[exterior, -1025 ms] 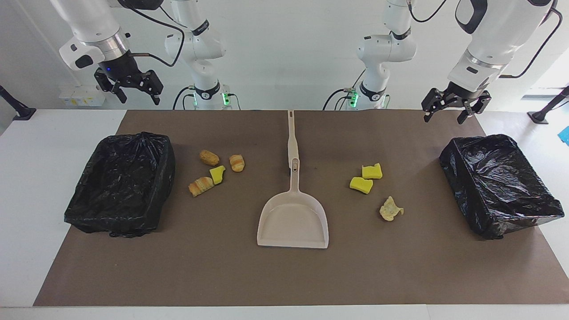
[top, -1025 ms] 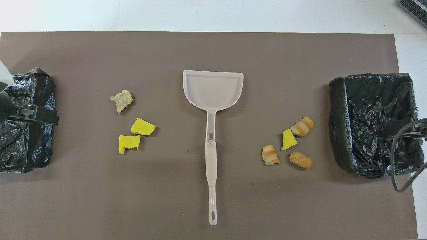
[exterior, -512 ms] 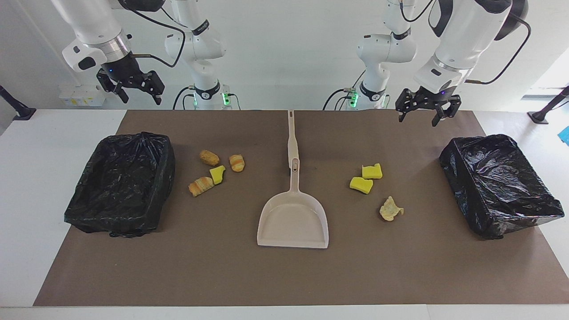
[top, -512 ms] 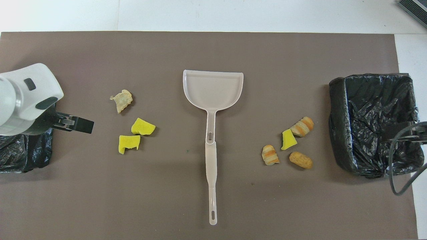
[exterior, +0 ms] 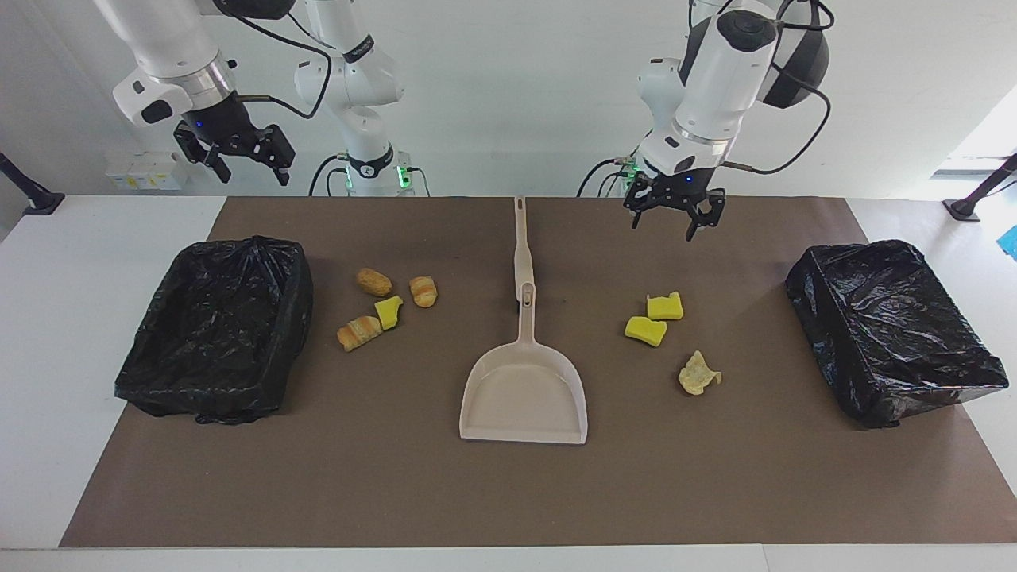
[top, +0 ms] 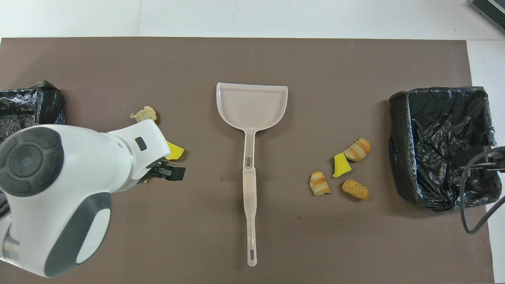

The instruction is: Sweep and dump trash in bin

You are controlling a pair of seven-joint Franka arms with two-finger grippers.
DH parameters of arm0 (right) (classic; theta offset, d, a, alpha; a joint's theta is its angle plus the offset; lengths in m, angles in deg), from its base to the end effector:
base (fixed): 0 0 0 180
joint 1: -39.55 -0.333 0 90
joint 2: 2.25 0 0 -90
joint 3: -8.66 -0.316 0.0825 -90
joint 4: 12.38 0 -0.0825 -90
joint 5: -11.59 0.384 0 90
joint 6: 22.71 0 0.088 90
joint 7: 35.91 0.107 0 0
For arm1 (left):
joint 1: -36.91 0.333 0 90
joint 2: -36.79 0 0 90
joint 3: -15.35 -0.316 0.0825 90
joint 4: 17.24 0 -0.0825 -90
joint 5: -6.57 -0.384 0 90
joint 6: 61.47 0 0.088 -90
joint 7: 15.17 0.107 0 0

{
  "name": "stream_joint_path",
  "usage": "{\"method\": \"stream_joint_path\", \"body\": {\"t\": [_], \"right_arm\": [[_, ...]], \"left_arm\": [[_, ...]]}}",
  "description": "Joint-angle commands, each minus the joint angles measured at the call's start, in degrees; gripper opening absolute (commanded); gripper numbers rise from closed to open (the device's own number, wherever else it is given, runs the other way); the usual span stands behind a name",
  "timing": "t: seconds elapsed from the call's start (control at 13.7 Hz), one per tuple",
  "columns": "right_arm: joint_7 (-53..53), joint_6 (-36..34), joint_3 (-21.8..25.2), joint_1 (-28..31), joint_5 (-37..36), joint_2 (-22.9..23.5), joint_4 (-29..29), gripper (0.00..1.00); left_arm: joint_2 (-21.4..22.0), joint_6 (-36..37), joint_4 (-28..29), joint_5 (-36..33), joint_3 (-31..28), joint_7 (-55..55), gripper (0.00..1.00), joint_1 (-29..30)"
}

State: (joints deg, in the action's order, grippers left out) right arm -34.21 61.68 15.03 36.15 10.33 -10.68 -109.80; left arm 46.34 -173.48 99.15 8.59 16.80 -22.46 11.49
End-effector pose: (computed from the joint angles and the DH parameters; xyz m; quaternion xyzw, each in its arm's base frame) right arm 0.4962 -0.0326 0.6327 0.9984 -0.0404 -0.0406 0.0024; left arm 0.4604 -0.2366 0.5274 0.9853 -0.1640 0.0388 0.0271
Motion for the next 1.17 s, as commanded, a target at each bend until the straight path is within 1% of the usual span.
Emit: {"method": "stream_joint_path", "body": {"t": [0.0, 0.15, 0.22, 0.37, 0.51, 0.59, 0.73, 0.81, 1.02, 1.1], "right_arm": [[-1.26, 1.12, -0.13, -0.55, -0.77, -1.33, -1.8, 1.0], [-1.08, 1.65, -0.48, -0.82, -0.85, -1.15, -1.8, 1.0], [-1.17, 2.18, -0.48, -0.82, -0.77, -1.06, -1.89, 1.0], [-0.99, 5.76, -0.65, -1.26, 0.02, -0.36, -3.2, 1.0], [-0.47, 7.98, -0.83, -3.45, 0.11, 0.17, -4.87, 1.0], [-0.2, 8.33, -1.01, -4.85, 0.11, 0.78, -4.7, 1.0], [0.85, 8.51, -1.01, -5.39, 0.03, 1.92, -3.65, 1.0], [2.33, 8.42, -1.18, -5.57, 0.03, 2.97, -2.17, 1.0], [7.61, 7.54, -1.62, -8.46, 0.29, 7.28, 3.28, 1.0], [8.58, 7.54, -1.62, -9.25, 0.46, 8.33, 4.25, 1.0]], "left_arm": [[2.67, -5.48, 7.7, 0.62, -1.09, -3.69, 1.0, -5.67], [1.97, -12.32, 13.57, 0.62, -1.01, -8.24, 1.0, -11.02], [0.4, -16.27, 16.13, 0.53, -1.09, -11.23, 1.0, -14.1], [-2.51, -22.61, 18.34, 0.53, -1.09, -17.2, 1.0, -18.94], [-4.88, -24.83, 18.44, 0.44, -1.09, -22.57, 1.0, -23.86], [-6.11, -26.32, 18.44, 0.09, -1.09, -25.64, 1.0, -26.32], [-6.74, -26.95, 18.44, -0.26, -1.09, -29.79, 1.0, -29.58], [-7.52, -27.3, 18.44, -0.26, -1.18, -31.37, 1.0, -31.16], [-7.88, -28.35, 18.44, -0.61, -1.18, -33.31, 1.0, -31.44], [-7.88, -28.35, 18.53, -0.7, -1.18, -33.58, 0.97, -31.44]]}}
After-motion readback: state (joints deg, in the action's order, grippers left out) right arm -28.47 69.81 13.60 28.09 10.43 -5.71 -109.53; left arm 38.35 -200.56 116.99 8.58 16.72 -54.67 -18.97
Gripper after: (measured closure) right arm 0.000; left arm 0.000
